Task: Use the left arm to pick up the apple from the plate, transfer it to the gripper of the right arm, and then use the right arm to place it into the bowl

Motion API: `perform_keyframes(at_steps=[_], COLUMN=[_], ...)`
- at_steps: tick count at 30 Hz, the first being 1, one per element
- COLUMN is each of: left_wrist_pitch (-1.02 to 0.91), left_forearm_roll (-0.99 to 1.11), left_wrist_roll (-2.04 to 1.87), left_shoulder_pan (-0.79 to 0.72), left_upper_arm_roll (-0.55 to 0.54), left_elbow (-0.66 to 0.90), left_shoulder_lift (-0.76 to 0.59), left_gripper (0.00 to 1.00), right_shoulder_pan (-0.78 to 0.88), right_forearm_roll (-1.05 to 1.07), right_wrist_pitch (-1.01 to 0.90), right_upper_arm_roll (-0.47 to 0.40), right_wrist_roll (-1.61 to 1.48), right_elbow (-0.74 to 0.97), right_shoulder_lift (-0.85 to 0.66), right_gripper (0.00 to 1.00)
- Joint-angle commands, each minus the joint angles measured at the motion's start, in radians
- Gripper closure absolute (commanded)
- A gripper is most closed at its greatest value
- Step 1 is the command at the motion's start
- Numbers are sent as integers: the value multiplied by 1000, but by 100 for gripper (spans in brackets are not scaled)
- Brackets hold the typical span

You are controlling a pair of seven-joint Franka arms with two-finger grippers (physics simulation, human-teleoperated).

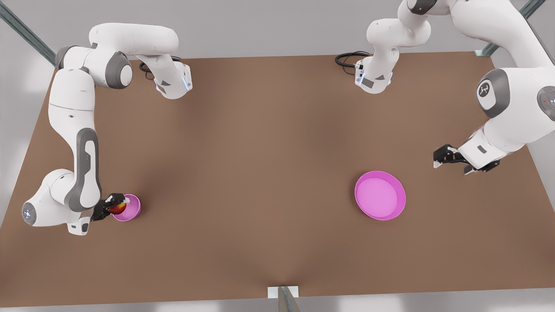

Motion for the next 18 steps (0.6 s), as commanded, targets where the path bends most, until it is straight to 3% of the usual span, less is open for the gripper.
perform_keyframes(at_steps=[1,7,9,11,14,18], left_wrist_pitch=[-1,-3,-3,-3,-1,-1], left_forearm_roll=[2,4,5,7,7,7], left_wrist_roll=[-274,-279,-279,-279,-278,-276], left_shoulder_pan=[0,-1,-1,0,0,0], left_upper_arm_roll=[0,0,0,0,0,0], left_elbow=[1,1,2,10,11,11], left_shoulder_lift=[-1,-1,-1,-1,3,7], left_gripper=[0,0,0,0,0,0], right_shoulder_pan=[0,9,43,126,114,120], right_forearm_roll=[-3,-52,-238,-372,-369,-369], right_wrist_pitch=[9,-64,-122,-322,-380,-426], right_upper_arm_roll=[0,23,137,164,203,217], right_wrist_roll=[-149,-71,259,557,896,1031], right_elbow=[0,76,93,210,106,153], right_shoulder_lift=[-3,-18,-199,-351,-556,-523], right_gripper=[0,0,0,0,0,0])
